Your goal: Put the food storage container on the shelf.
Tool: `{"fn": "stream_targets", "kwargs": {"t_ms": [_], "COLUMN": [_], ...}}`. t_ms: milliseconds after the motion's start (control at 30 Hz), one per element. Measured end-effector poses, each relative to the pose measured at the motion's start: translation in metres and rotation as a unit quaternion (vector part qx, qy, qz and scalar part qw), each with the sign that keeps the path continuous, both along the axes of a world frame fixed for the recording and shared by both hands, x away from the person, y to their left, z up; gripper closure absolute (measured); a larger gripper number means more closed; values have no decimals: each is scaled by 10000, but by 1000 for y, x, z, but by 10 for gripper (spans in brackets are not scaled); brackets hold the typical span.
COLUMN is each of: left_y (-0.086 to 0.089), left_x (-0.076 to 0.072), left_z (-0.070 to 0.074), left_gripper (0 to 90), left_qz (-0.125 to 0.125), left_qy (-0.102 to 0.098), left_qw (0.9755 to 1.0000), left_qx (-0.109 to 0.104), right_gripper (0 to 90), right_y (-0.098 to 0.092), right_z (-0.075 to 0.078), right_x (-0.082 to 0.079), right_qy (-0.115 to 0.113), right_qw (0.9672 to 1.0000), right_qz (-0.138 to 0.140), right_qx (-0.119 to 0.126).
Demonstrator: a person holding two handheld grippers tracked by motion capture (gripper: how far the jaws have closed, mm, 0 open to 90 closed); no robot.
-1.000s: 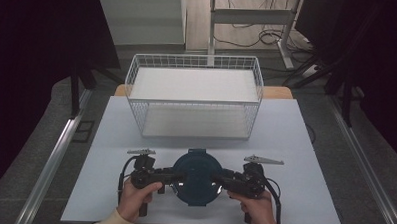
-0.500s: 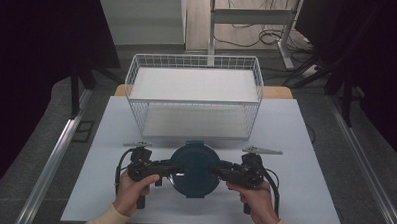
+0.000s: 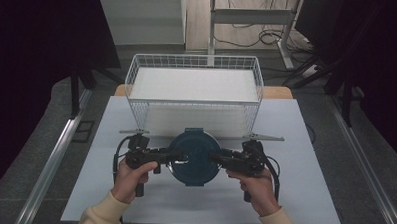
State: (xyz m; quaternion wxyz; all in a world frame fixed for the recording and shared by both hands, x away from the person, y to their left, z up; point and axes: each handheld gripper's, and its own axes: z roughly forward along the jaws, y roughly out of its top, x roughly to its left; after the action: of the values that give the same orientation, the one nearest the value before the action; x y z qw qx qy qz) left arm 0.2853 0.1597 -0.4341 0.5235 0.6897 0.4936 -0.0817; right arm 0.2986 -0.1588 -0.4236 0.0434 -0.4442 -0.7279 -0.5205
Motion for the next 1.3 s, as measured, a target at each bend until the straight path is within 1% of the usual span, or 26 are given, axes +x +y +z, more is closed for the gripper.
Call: {"fn": "stream_targets", "kwargs": {"t_ms": [367, 467, 900, 1100, 1300], "left_y": [-4, -4, -3, -2, -1], "left_x": [12, 16, 32, 38, 46], "left_z": [22, 28, 54, 66, 75], "left_gripper": [375, 375, 374, 372, 371], "left_qz": [-33, -36, -14, 18, 33], "left_qy": [-111, -146, -291, -378, -389], "left_qw": [9999, 9999, 9996, 9993, 9992], "left_qx": [-1, -8, -32, 13, -42], "right_gripper": [414, 414, 416, 417, 419], "right_y": [-4, -5, -5, -4, -2], "right_z": [20, 26, 52, 61, 71], "right_x": [8, 11, 26, 33, 39], "right_qy": [-92, -151, -272, -264, -305], "right_qw": [9999, 9999, 9996, 9996, 9995], "right_qz": [-43, -41, -56, -50, -43], "right_qx": [31, 33, 40, 83, 55]}}
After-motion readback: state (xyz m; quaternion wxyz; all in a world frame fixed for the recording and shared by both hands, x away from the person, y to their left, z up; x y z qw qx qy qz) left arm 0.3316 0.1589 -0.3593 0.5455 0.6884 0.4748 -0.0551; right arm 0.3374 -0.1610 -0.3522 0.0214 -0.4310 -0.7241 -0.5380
